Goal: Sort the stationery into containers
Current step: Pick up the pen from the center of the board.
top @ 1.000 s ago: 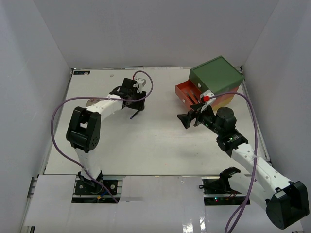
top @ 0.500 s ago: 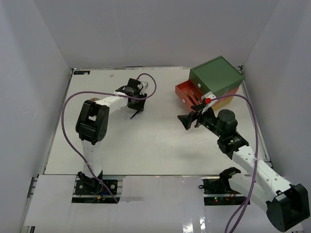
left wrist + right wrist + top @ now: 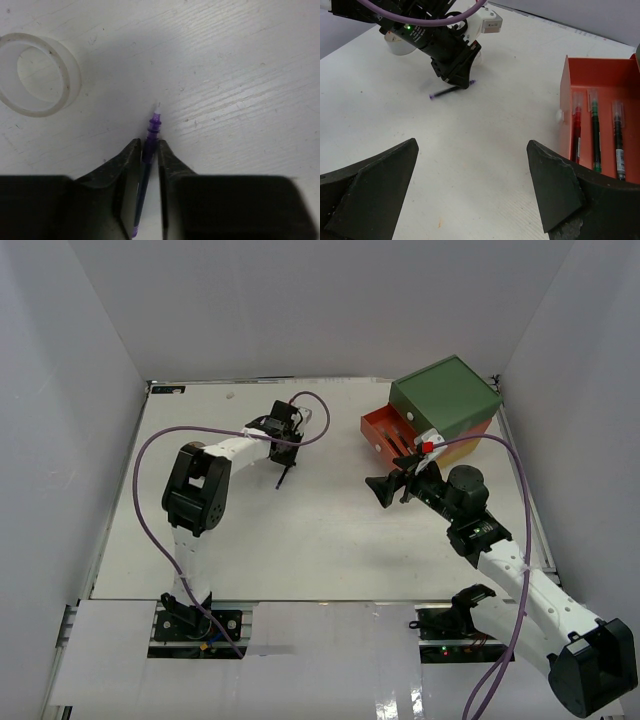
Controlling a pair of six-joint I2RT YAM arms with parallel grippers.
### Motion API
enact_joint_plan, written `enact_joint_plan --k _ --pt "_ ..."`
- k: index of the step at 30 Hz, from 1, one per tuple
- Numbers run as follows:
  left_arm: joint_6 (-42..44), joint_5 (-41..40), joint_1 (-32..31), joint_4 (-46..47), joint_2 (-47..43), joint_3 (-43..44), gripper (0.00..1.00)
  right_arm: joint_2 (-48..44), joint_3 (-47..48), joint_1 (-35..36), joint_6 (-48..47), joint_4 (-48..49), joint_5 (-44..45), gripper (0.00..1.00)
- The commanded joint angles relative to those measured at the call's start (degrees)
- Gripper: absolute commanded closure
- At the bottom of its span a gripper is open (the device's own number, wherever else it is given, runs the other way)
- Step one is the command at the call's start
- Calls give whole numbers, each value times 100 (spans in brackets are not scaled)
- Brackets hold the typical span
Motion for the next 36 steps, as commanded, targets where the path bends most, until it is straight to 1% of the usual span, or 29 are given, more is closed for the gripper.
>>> enact_joint_plan --k 1,3,4,6,7,8,11,14,15,16,17,18,19,20,22,23,24,25,26,29,30,35,36 --pt "16 31 -128 -165 38 112 77 1 -68 -4 -66 280 0 4" --pt "-71 92 -155 -183 -6 112 83 9 -68 4 -93 263 44 5" --pt "-124 101 -164 -183 -49 95 89 9 -60 4 -119 245 53 5" --pt "-343 443 -164 -174 -233 60 94 18 -42 -4 -136 184 44 5" --pt "-414 488 -164 -174 -304 60 96 9 -33 -4 -137 183 -17 4" --pt "-554 541 -164 -166 -392 60 100 18 -7 -4 -154 175 -35 5" --pt "-914 795 -164 -17 -831 -45 100 36 72 -4 -172 104 -201 5" --pt "-1257 1111 -164 413 -1516 -387 100 115 169 13 -119 69 -438 5" --pt "-1467 1208 -164 823 -1726 -537 100 158 247 31 -75 60 -474 5" --pt "-1565 1400 -164 1036 -2155 -904 100 263 300 48 -58 26 -474 5" --pt "-1766 1498 -164 1482 -2377 -1107 100 325 405 109 -14 17 -457 4" --pt "-1864 1595 -164 1739 -2588 -1301 100 465 467 145 21 -1 -465 4" --pt "-1943 1718 -164 1959 -2790 -1694 100 553 546 189 56 -19 -457 5" --pt "-2040 1875 -164 2370 -3166 -1881 100 633 608 293 100 -1 -448 5" --pt "-2285 2061 -164 2873 -3511 -2259 100 895 827 417 232 78 -483 5" --pt "-2374 2201 -164 3328 -3817 -2635 100 993 907 565 267 191 -518 5" --pt "-2479 2272 -164 3585 -3977 -2830 100 1089 986 637 303 262 -553 5" --pt "-2654 2342 -164 3831 -4127 -3224 100 1291 1152 776 355 376 -606 5" --pt "-2751 2404 -164 4347 -4406 -3419 100 1406 1240 839 373 420 -641 5" --pt "-3102 2510 -172 5062 -4760 -3938 100 1828 1610 1006 513 535 -860 4" --pt "-3165 2518 -173 5429 -4970 -4200 100 2003 1689 1032 557 613 -948 4" --pt "-3481 2431 -181 6468 -5481 -4835 100 2338 2146 1217 663 658 -1238 3" --pt "-3534 2413 -181 6844 -5551 -4923 100 2425 2208 1235 663 649 -1282 3"
